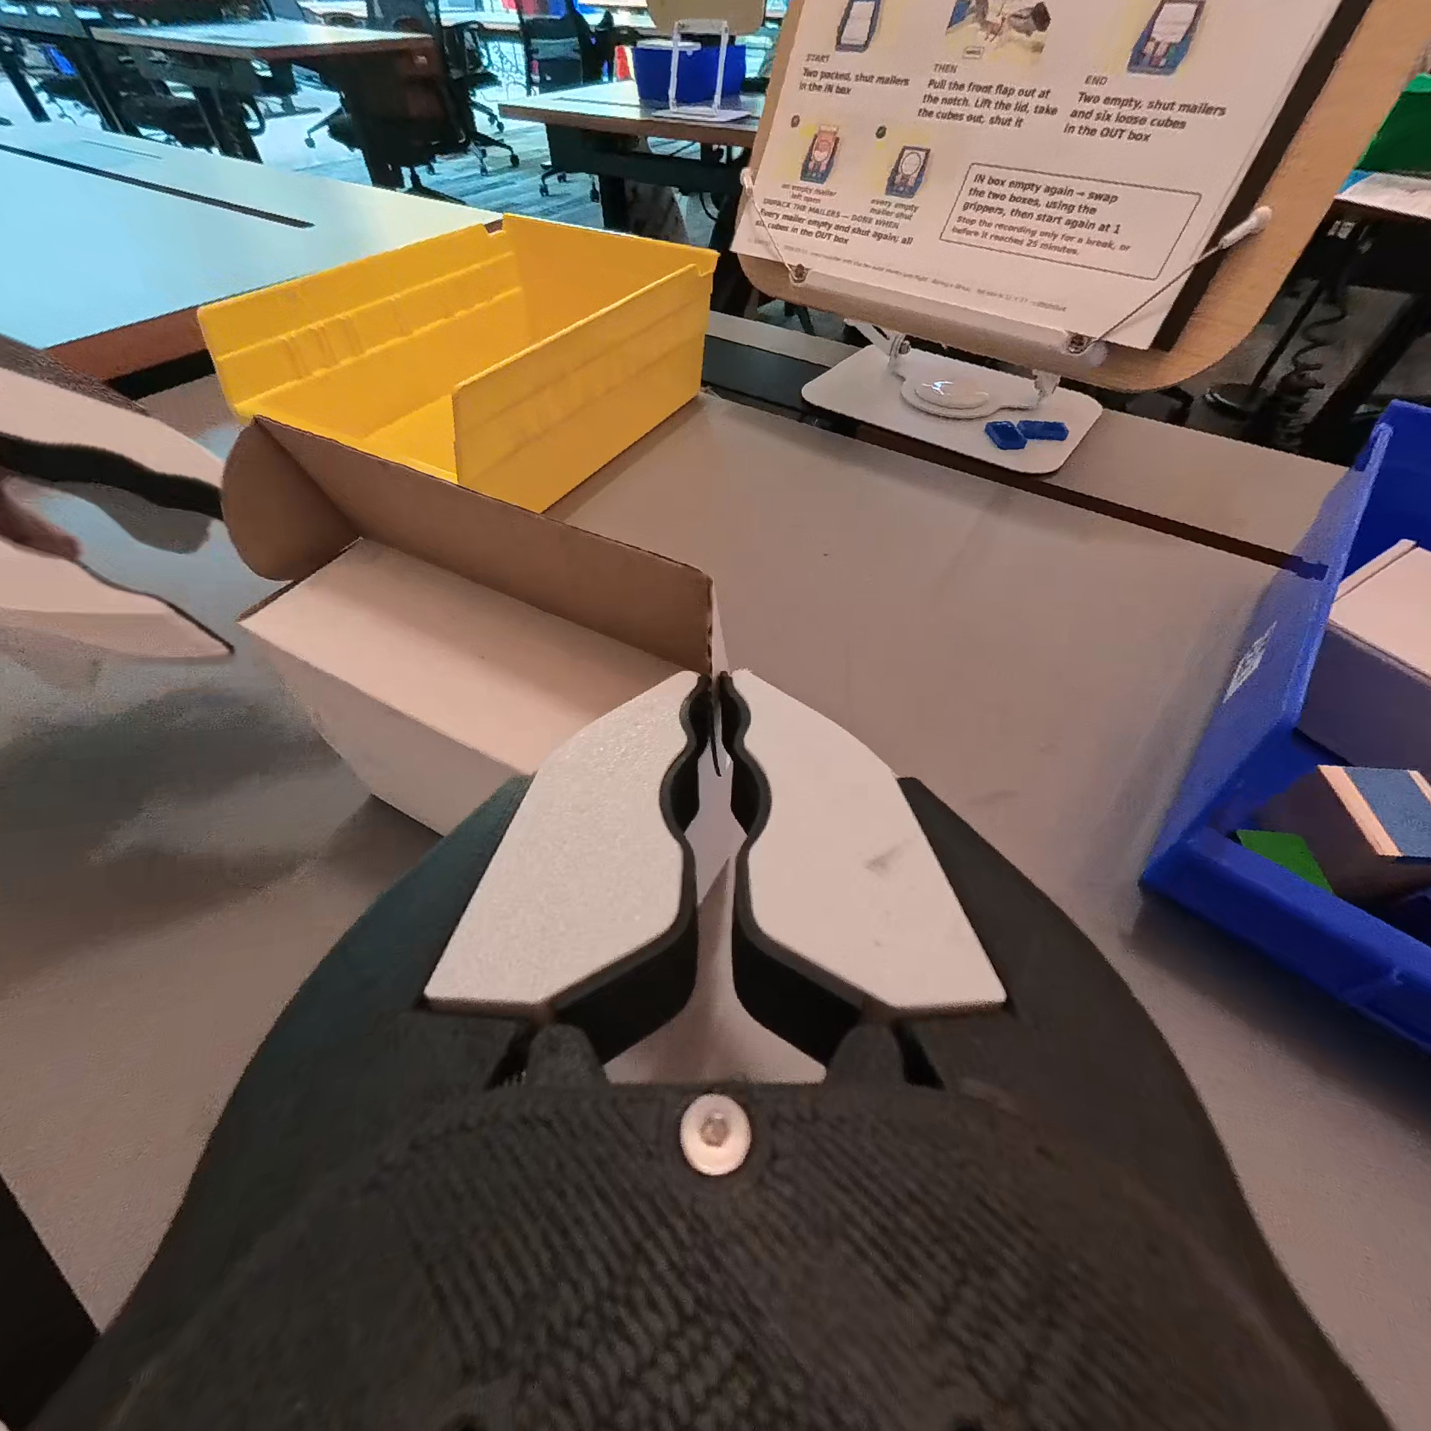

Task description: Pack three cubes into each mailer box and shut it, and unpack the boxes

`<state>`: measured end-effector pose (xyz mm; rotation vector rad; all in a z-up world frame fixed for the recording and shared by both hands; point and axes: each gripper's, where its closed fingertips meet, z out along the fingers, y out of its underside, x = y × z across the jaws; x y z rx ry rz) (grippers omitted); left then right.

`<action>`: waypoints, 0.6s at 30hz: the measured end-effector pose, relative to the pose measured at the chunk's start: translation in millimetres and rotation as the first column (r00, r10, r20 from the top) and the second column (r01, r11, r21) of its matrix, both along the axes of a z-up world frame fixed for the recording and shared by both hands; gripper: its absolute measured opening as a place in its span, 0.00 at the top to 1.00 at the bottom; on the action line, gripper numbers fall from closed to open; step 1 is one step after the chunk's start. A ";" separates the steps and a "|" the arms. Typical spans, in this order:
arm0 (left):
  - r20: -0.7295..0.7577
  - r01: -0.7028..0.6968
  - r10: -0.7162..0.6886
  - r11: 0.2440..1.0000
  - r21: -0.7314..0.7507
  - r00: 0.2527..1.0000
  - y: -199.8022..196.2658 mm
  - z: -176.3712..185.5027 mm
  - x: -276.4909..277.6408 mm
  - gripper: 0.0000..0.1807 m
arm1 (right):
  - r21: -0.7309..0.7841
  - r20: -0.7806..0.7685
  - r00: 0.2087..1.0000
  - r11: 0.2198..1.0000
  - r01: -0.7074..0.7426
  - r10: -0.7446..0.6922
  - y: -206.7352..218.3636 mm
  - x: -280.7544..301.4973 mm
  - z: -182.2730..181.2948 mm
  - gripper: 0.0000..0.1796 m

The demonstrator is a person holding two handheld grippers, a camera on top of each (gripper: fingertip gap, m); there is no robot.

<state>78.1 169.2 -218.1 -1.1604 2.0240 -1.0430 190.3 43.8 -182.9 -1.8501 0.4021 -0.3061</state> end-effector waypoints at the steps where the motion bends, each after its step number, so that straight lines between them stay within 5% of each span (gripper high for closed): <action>1: -0.004 -0.019 0.019 1.000 -0.012 1.000 -1.1 6.3 -0.9 0.77 | -0.008 0.010 1.000 1.000 0.007 -0.007 -0.2 0.0 0.0 0.99; 13: -0.021 -0.272 0.273 0.962 0.026 0.962 -4.5 21.9 17.7 0.96 | -0.037 0.040 0.999 0.999 0.015 -0.013 -1.1 -5.1 -0.7 0.98; 18: -0.096 -0.358 0.345 0.913 -0.198 0.934 -7.9 23.8 24.6 0.96 | -0.010 0.007 1.000 1.000 0.029 -0.029 1.5 -8.6 0.5 0.97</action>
